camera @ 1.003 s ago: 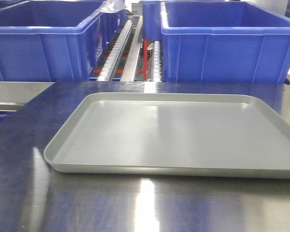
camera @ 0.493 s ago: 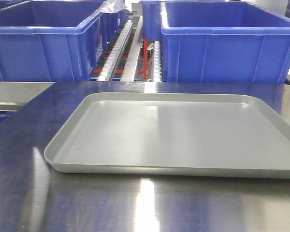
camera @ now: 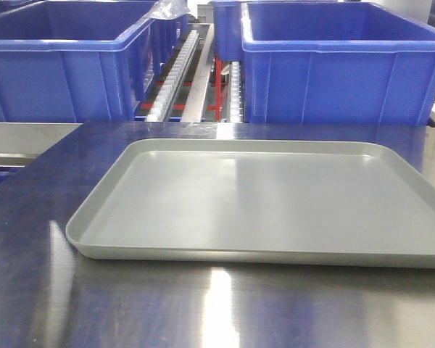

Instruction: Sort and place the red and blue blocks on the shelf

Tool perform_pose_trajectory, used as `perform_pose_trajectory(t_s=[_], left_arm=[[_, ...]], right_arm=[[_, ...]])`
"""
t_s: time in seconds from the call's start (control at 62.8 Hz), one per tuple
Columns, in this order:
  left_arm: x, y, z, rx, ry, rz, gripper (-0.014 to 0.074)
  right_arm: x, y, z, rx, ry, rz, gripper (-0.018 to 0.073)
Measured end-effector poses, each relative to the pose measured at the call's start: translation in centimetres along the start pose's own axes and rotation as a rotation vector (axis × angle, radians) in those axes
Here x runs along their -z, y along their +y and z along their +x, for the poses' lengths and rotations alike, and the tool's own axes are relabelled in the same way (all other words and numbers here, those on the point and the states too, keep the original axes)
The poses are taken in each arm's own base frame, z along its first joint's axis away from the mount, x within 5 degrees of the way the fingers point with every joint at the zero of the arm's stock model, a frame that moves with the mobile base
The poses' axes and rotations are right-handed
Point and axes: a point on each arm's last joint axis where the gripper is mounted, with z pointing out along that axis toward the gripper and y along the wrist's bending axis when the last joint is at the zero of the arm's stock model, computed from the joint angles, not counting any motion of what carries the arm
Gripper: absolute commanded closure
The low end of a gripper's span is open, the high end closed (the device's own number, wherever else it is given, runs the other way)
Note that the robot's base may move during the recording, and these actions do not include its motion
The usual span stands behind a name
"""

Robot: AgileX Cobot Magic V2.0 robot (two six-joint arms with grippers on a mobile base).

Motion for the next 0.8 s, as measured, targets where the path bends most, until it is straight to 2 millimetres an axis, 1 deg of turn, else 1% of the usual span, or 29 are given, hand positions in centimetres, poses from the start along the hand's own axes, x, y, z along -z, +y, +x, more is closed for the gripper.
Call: perform_pose_trajectory(t_s=[0.175, 0.796], left_arm=[[0.00, 0.15, -0.11, -0.031, -0.011, -0.017, 0.0472], [0.00, 0.16, -0.13, -0.035, -0.014, -0.018, 0.0472]], right_arm=[[0.00, 0.00, 0.00, 0.000, 0.000, 0.000, 0.0503], [0.00, 0.00, 0.00, 0.000, 0.000, 0.000, 0.0503]])
